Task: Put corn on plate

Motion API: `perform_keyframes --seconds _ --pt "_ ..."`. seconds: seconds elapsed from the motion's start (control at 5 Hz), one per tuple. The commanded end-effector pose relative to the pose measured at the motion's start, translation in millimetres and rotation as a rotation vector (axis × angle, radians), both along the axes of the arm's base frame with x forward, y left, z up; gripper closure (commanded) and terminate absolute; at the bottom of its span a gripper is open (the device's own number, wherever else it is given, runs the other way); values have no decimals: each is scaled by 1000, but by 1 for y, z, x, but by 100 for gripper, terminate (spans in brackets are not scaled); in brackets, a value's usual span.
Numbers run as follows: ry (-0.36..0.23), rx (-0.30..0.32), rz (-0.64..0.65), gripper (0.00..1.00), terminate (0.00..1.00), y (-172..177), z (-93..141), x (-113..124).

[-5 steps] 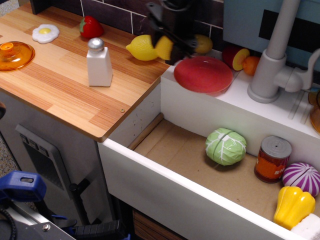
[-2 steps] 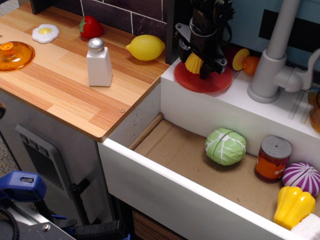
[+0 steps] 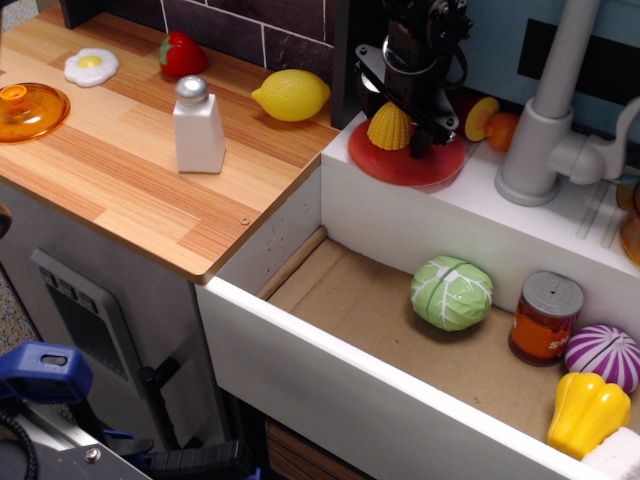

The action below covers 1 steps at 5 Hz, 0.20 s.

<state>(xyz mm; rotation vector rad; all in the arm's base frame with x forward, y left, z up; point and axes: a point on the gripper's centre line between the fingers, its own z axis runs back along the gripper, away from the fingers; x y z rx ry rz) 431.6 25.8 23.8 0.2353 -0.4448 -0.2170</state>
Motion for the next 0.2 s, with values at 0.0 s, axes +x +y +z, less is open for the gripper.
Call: perform_keyframes --seconds 0.0 --pt "-53 1 3 0 100 3 18 8"
